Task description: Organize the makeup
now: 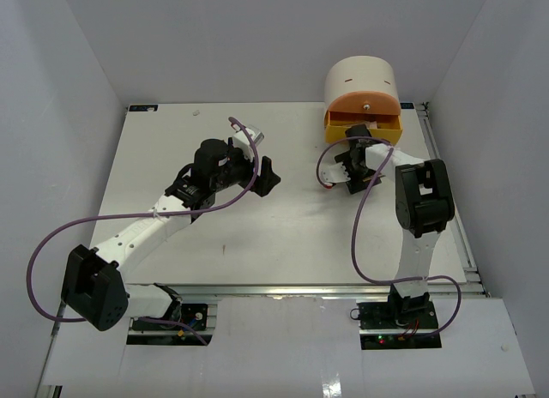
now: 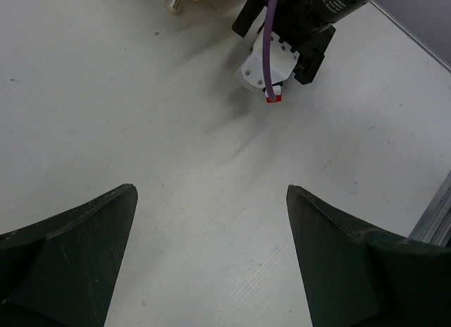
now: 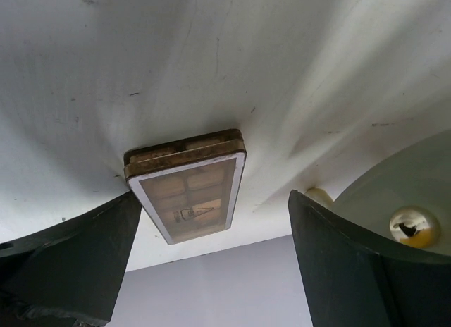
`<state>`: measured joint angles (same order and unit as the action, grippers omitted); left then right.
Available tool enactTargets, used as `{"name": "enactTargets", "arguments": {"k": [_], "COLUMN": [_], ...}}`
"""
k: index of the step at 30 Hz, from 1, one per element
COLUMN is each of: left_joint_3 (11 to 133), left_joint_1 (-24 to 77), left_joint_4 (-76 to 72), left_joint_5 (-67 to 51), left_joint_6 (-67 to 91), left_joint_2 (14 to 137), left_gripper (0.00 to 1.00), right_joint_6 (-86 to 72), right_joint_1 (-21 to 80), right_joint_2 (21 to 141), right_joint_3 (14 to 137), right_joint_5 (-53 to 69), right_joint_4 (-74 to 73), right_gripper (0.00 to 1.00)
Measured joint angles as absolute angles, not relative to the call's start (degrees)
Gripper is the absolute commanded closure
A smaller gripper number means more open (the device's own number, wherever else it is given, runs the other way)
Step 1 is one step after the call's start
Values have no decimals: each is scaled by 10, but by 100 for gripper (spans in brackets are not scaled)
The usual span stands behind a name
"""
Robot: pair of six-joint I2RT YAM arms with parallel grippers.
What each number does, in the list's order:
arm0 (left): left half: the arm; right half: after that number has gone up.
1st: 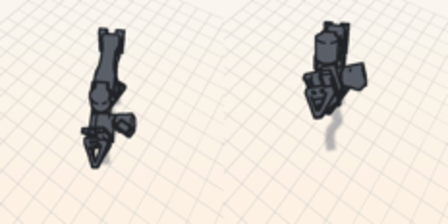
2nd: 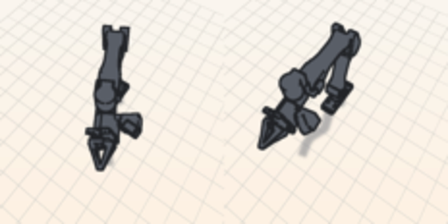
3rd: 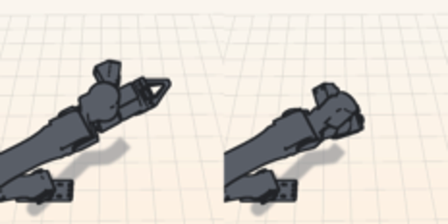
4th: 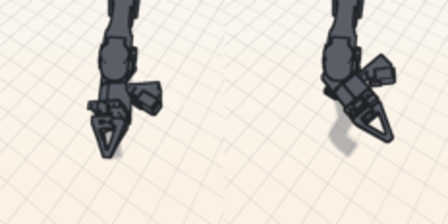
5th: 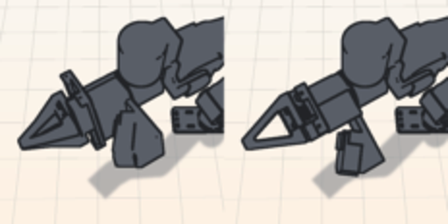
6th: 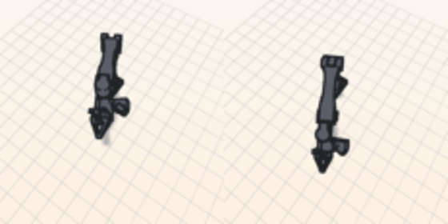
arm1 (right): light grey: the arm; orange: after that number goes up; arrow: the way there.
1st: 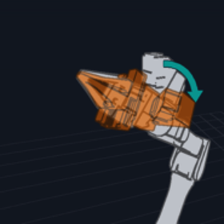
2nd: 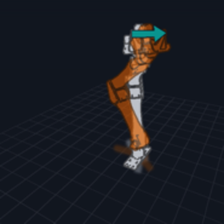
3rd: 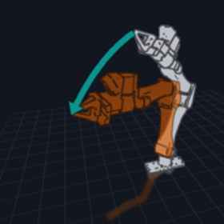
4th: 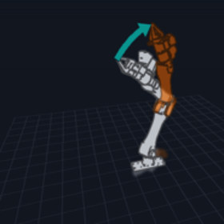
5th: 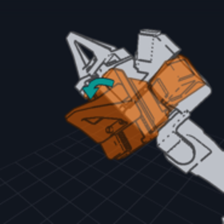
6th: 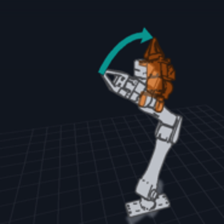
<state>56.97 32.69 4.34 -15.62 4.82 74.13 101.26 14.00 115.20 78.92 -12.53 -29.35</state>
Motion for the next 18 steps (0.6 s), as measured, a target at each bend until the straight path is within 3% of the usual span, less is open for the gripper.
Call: {"name": "enactTargets", "arguments": {"k": [3, 6, 8, 10, 18], "left_joint_3": [570, 570, 570, 570, 570], "left_joint_1": [327, 327, 327, 327, 327], "left_joint_4": [43, 43, 44, 44, 45], "left_joint_5": [-156, -156, -156, -156, -154], "left_joint_6": [47, 47, 47, 47, 45], "left_joint_2": [741, 741, 741, 741, 741], "left_gripper": [2, 2, 2, 2, 2], "right_joint_6": [1023, 1028, 1026, 1022, 994], "right_joint_1": [140, 140, 140, 141, 143], "right_joint_2": [1165, 1180, 1197, 1215, 1241], "right_joint_3": [814, 842, 869, 898, 941], "right_joint_5": [-123, -120, -120, -122, -127], "right_joint_4": [-328, -371, -402, -429, -468], "right_gripper": [0, 19, 43, 51, 59]}}
